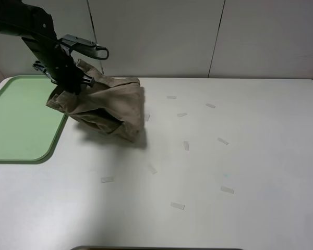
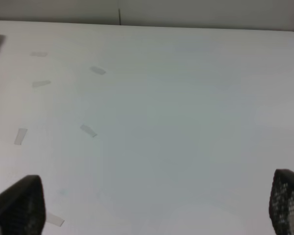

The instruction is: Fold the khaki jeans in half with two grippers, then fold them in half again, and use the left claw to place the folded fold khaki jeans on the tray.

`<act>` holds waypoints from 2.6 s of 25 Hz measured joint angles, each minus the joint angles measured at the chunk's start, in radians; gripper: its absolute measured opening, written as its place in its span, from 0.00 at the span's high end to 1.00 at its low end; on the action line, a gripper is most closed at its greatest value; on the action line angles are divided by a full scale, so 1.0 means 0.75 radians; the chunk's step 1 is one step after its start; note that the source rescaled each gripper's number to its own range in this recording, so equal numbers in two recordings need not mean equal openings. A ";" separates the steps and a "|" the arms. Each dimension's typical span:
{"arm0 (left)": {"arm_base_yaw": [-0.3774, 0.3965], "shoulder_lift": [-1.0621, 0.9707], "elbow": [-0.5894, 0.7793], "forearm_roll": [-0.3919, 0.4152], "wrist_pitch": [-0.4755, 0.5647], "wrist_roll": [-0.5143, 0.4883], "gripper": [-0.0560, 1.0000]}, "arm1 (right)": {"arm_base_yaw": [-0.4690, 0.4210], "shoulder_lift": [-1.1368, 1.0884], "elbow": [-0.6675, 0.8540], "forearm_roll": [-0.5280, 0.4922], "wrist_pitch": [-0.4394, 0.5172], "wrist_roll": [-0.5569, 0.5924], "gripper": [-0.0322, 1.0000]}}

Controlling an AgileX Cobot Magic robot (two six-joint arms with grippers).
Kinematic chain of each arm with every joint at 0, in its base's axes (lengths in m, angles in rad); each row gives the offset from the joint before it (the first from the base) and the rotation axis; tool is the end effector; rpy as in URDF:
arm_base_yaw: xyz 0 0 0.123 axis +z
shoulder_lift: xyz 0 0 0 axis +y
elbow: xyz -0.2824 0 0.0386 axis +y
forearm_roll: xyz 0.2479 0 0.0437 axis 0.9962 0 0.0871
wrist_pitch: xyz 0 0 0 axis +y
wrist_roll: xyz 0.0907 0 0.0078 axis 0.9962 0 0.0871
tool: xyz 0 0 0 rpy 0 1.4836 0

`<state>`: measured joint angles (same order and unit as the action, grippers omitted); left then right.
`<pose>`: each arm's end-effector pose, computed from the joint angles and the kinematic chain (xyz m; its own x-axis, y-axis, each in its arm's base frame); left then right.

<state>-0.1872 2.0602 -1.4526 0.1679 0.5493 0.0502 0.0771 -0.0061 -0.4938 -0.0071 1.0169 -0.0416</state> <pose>0.4331 -0.0739 0.1691 -0.8150 0.3496 -0.4621 0.3064 0.9369 0.1684 -0.0033 -0.0008 0.2790 -0.4118 -0.0773 -0.9080 -0.0903 0.9950 -0.0437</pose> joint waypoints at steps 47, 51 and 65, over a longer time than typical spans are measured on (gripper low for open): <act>0.434 -0.056 0.000 0.545 0.011 -0.092 0.92 | 0.000 0.000 0.000 0.000 0.000 0.000 0.00; 0.434 -0.056 0.000 0.542 0.016 -0.105 0.76 | 0.000 0.000 0.000 0.000 0.000 0.000 0.00; 0.367 -0.203 0.000 0.457 0.019 -0.204 0.00 | 0.000 0.000 0.000 0.000 0.000 0.000 0.00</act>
<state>0.0882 1.9079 -1.4526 0.5105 0.5635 -0.1031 0.0771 -0.0061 -0.4938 -0.0071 1.0169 -0.0416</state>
